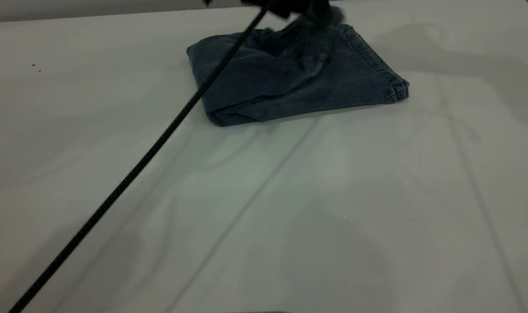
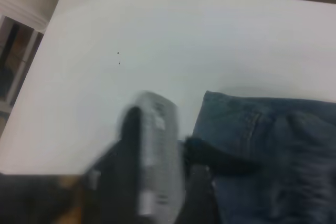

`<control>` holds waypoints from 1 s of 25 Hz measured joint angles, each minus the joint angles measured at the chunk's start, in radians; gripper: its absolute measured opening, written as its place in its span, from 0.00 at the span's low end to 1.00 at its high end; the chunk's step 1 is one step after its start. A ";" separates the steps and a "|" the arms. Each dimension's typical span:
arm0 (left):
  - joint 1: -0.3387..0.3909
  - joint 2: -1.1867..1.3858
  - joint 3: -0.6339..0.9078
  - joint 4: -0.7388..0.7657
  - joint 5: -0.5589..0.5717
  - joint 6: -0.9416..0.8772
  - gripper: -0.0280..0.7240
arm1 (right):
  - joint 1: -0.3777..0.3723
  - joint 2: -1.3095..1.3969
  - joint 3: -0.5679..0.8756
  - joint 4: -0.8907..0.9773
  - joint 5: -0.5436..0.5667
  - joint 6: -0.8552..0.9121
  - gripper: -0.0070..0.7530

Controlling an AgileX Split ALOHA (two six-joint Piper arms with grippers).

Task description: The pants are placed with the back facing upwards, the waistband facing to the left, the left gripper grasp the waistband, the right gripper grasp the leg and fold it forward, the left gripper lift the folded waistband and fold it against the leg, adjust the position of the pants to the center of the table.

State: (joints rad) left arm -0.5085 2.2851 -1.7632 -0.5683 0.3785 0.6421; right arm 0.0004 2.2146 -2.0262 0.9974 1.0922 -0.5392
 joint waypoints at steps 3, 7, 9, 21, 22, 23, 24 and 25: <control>0.025 -0.084 -0.008 0.094 0.010 -0.034 0.80 | 0.012 0.000 0.000 -0.033 0.009 0.001 0.69; 0.108 -0.198 -0.009 0.227 0.059 -0.149 0.80 | 0.066 0.000 0.000 -0.131 -0.006 0.042 0.69; 0.153 -0.248 -0.009 0.281 0.092 -0.213 0.80 | 0.117 0.004 0.000 -0.218 -0.031 0.099 0.69; 0.204 -0.344 -0.009 0.337 0.241 -0.297 0.79 | 0.489 0.188 -0.004 -0.954 -0.293 0.691 0.68; 0.204 -0.344 -0.009 0.337 0.249 -0.297 0.79 | 0.494 0.212 -0.004 -0.971 -0.313 0.708 0.68; 0.204 -0.344 -0.009 0.336 0.257 -0.297 0.79 | 0.496 0.240 -0.004 -0.992 -0.323 0.730 0.68; 0.204 -0.344 -0.009 0.335 0.266 -0.297 0.79 | 0.496 0.261 -0.004 -1.013 -0.319 0.758 0.67; 0.204 -0.344 -0.009 0.334 0.275 -0.297 0.79 | 0.496 0.283 -0.004 -1.036 -0.305 0.789 0.66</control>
State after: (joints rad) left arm -0.3045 1.9415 -1.7723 -0.2343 0.6539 0.3448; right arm 0.4967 2.4980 -2.0302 -0.0385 0.7875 0.2495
